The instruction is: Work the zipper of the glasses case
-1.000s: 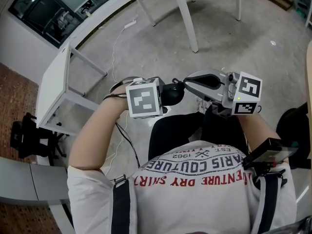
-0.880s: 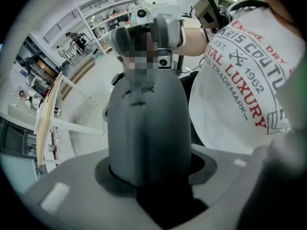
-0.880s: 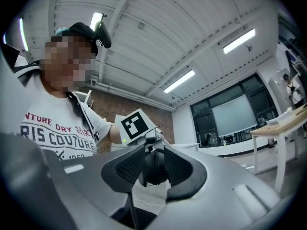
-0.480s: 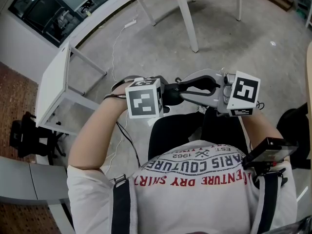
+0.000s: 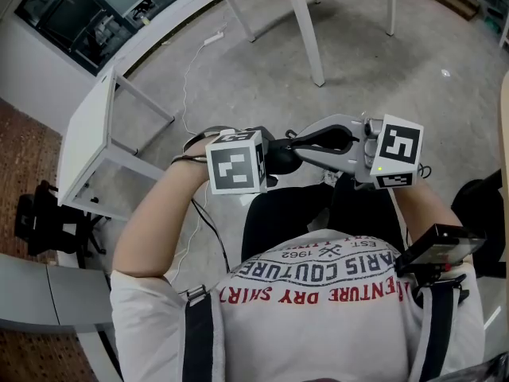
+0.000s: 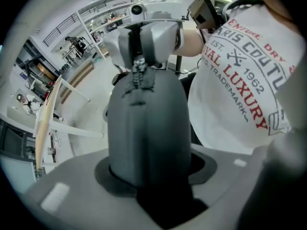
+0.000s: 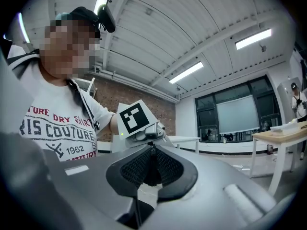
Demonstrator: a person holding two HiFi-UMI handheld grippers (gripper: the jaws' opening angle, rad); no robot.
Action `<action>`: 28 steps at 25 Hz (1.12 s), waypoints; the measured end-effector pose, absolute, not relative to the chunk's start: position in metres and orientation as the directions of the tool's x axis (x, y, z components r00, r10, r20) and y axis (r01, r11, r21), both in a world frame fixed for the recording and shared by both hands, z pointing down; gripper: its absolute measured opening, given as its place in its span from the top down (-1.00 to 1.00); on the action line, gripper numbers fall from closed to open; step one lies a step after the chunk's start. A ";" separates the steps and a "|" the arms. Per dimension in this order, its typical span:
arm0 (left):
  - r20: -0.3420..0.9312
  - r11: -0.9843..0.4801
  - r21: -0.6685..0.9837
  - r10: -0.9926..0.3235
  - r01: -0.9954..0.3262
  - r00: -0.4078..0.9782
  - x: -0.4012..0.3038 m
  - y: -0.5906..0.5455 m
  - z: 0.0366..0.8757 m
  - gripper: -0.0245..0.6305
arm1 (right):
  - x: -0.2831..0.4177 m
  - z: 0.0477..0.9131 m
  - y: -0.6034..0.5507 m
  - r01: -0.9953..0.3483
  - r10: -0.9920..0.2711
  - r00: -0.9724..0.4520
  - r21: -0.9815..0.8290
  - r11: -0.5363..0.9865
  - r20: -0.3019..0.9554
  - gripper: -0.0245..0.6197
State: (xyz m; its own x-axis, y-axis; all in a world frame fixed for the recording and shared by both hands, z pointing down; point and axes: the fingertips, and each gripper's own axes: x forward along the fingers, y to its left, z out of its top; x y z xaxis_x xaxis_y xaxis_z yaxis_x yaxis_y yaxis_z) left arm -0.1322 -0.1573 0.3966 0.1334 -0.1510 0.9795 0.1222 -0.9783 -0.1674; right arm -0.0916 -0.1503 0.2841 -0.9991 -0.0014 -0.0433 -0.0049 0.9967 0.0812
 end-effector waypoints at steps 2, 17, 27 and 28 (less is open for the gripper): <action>0.978 -0.977 -0.175 -0.159 0.119 0.139 -0.131 -0.159 0.397 0.17 | -0.091 0.284 -0.151 -0.010 -0.006 -0.999 0.093 0.996 -0.037 0.84; 0.940 -0.979 -0.201 -0.182 0.036 0.290 -0.130 -0.167 0.386 0.18 | -0.082 0.279 -0.159 -0.030 -0.027 -0.999 0.093 0.995 -0.036 0.86; 0.878 -0.989 -0.146 -0.140 -0.022 0.458 -0.113 -0.163 0.375 0.18 | -0.075 0.267 -0.162 -0.027 -0.020 -0.995 0.061 0.998 -0.102 0.86; 0.868 -0.990 -0.141 -0.137 -0.028 0.478 -0.112 -0.164 0.373 0.18 | -0.074 0.267 -0.163 -0.028 -0.022 -0.994 0.055 0.998 -0.108 0.86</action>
State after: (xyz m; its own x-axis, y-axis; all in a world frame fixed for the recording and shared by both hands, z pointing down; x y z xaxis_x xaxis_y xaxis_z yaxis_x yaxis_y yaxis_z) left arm -0.1122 -0.1635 0.3728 0.4781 -0.1373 0.8675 -0.0282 -0.9896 -0.1411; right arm -0.0738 -0.1629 0.2669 -0.9939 -0.0218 -0.1084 -0.0278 0.9981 0.0546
